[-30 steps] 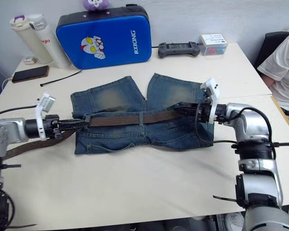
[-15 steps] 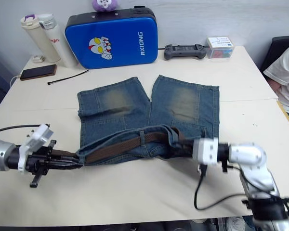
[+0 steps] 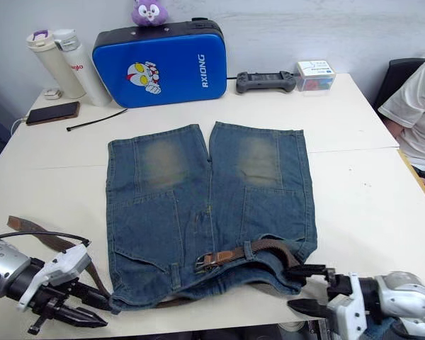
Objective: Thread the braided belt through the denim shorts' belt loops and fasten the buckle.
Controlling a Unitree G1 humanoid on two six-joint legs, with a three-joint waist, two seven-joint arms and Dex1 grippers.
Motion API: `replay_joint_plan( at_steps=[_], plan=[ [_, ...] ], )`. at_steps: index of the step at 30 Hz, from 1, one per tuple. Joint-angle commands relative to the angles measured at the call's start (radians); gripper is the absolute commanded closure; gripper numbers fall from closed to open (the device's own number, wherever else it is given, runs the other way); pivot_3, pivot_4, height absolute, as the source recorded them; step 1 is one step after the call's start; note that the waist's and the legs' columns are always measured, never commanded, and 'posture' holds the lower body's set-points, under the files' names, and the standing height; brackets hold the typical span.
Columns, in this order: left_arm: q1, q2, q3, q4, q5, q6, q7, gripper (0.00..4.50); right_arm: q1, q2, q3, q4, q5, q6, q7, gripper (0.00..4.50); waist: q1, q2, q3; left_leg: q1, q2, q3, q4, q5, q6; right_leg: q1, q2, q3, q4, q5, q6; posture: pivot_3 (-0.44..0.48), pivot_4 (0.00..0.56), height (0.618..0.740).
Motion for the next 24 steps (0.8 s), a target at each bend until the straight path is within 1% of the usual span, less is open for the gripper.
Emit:
replay_joint_plan(
  at_steps=[1,2,3,5,8,12,13,16,17,19,21,22,23,24],
  plan=[
    [0.037,0.041,0.077,0.039,-0.063,0.042,-0.087,0.75,-0.002,-0.065,0.001,0.158,0.037,-0.038,0.012,0.00,0.000,0.000,0.000,0.000,0.000,0.000,0.000,0.000,0.000,0.000,0.000,0.000,-0.001,0.000,0.000,0.000,0.150,0.740],
    [0.049,0.061,0.104,0.056,-0.098,0.077,-0.101,0.33,-0.009,-0.083,0.002,0.201,0.054,-0.044,0.019,0.00,0.000,-0.001,0.000,0.000,0.000,0.001,0.000,0.000,0.000,0.000,0.000,0.001,-0.001,0.000,0.000,0.000,0.150,0.740],
    [0.058,0.081,0.131,0.072,-0.135,0.113,-0.109,0.08,-0.015,-0.098,0.002,0.234,0.068,-0.044,0.021,0.00,0.001,-0.002,0.000,0.000,0.000,0.001,0.000,-0.001,0.002,0.001,0.000,0.001,-0.001,0.000,0.000,0.000,0.150,0.740],
    [0.070,0.114,0.174,0.132,-0.202,0.162,-0.114,0.08,-0.026,-0.123,-0.001,0.282,0.099,-0.034,0.026,0.00,0.002,-0.003,-0.001,0.000,0.000,0.001,0.001,-0.002,0.004,0.001,0.000,0.001,-0.001,0.000,0.001,0.000,0.150,0.740],
    [0.110,0.157,0.210,0.230,-0.273,0.142,-0.114,0.08,-0.052,-0.155,-0.015,0.343,0.135,-0.011,0.034,0.00,-0.001,-0.003,-0.001,0.001,-0.001,0.001,0.001,-0.003,0.005,0.002,0.000,0.001,-0.002,0.001,0.001,0.000,0.150,0.740],
    [-0.002,0.128,0.234,0.267,-0.385,0.219,-0.114,0.08,-0.161,-0.175,-0.039,0.391,0.163,0.104,0.025,0.00,-0.001,-0.003,-0.001,0.000,0.000,0.002,0.001,-0.004,0.005,0.001,0.000,0.002,-0.002,0.001,0.001,0.000,0.150,0.740],
    [-0.028,0.117,0.239,0.270,-0.405,0.231,-0.110,0.08,-0.200,-0.178,-0.048,0.401,0.168,0.172,0.013,0.00,-0.003,-0.003,0.000,0.000,0.000,0.002,0.001,-0.004,0.005,0.001,0.000,0.002,-0.002,0.001,0.001,0.000,0.150,0.740],
    [-0.131,0.060,0.231,0.288,-0.423,0.225,-0.032,0.08,-0.364,-0.173,-0.078,0.385,0.210,0.521,-0.076,0.00,-0.008,0.004,0.001,0.000,0.000,0.004,0.001,-0.003,0.002,-0.002,0.000,0.004,0.000,0.001,0.001,0.000,0.150,0.740],
    [-0.171,0.032,0.223,0.289,-0.416,0.211,0.010,0.08,-0.400,-0.171,-0.079,0.363,0.216,0.606,-0.090,0.00,-0.011,0.008,0.002,0.000,0.000,0.005,0.000,-0.002,0.001,-0.003,0.000,0.005,0.000,0.001,0.001,0.000,0.150,0.740],
    [-0.270,-0.035,0.206,0.286,-0.413,0.218,0.119,0.08,-0.452,-0.159,-0.081,0.239,0.253,0.832,-0.152,0.00,-0.008,0.010,0.002,-0.001,0.001,0.006,0.000,-0.001,-0.002,-0.005,0.001,0.005,0.002,0.000,0.000,0.000,0.150,0.740],
    [-0.398,-0.108,0.158,0.305,-0.360,0.233,0.286,0.08,-0.521,-0.145,-0.057,0.106,0.283,1.076,-0.212,0.00,-0.002,0.011,0.002,-0.003,0.005,0.005,0.000,-0.002,-0.005,-0.006,0.004,0.004,0.002,-0.001,-0.003,0.000,0.150,0.740],
    [-0.444,-0.136,0.135,0.314,-0.324,0.225,0.346,0.08,-0.558,-0.138,-0.045,0.057,0.299,1.196,-0.243,0.00,0.000,0.011,0.002,-0.003,0.008,0.006,0.002,-0.003,-0.007,-0.007,0.008,0.004,0.002,-0.002,-0.004,0.000,0.150,0.740],
    [-0.481,-0.155,0.108,0.312,-0.293,0.219,0.387,0.08,-0.611,-0.128,-0.025,0.019,0.324,1.354,-0.281,0.00,0.000,0.011,0.002,-0.003,0.010,0.006,0.002,-0.004,-0.008,-0.007,0.010,0.004,0.002,-0.001,-0.004,0.000,0.150,0.740],
    [-0.506,-0.166,0.078,0.299,-0.257,0.209,0.417,0.08,-0.657,-0.111,-0.011,-0.013,0.333,1.450,-0.304,0.00,0.000,0.011,0.002,-0.004,0.010,0.006,0.003,-0.003,-0.008,-0.008,0.010,0.004,0.003,-0.001,-0.005,0.000,0.150,0.740]
  ],
)
